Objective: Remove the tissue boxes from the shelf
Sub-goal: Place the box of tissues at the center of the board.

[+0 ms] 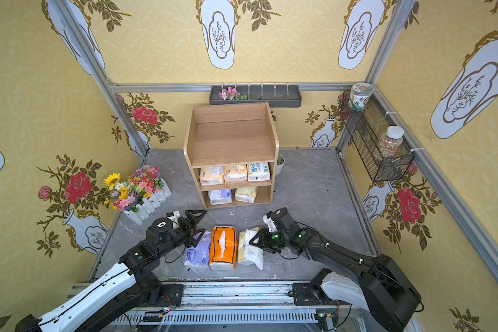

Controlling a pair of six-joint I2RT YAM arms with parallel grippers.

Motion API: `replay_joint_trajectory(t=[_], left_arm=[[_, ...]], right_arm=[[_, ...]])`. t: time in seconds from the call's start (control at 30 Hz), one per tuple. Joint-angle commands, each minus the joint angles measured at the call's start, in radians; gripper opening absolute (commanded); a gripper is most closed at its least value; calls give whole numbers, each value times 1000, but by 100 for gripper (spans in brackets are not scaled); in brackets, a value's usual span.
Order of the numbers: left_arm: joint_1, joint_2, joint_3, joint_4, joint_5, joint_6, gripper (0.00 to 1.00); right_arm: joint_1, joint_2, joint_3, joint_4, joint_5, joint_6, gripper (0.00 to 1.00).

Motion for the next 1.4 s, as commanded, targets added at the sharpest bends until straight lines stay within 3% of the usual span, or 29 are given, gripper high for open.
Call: replay_joint_trajectory(t=[0.0,0.53,0.63,0.7,0.8,0.9,1.1,1.37], left_arm=[[1,-6,3,-10,-14,9,96],[1,-12,23,-47,-19,15,96],[1,-6,24,-41,-20,15,96],[1,-3,26,-38,-22,15,96],[1,-5,21,-29,-23,8,96],[1,-5,14,-14,-25,-1,96],[1,10,10,4,-21,-1,96],[1,26,6,31,-18,1,96]], right_arm=[[26,37,-4,128,-9,25,41],[106,214,-58,394,0,94,45],[121,251,-50,415,10,96,50],[131,254,-42,400,31,91,59],[146,216,-15,286,99,61,81],[152,149,27,105,186,11,88],[158,33,133,-299,367,-92,96],[155,-30,156,-407,376,-123,95]])
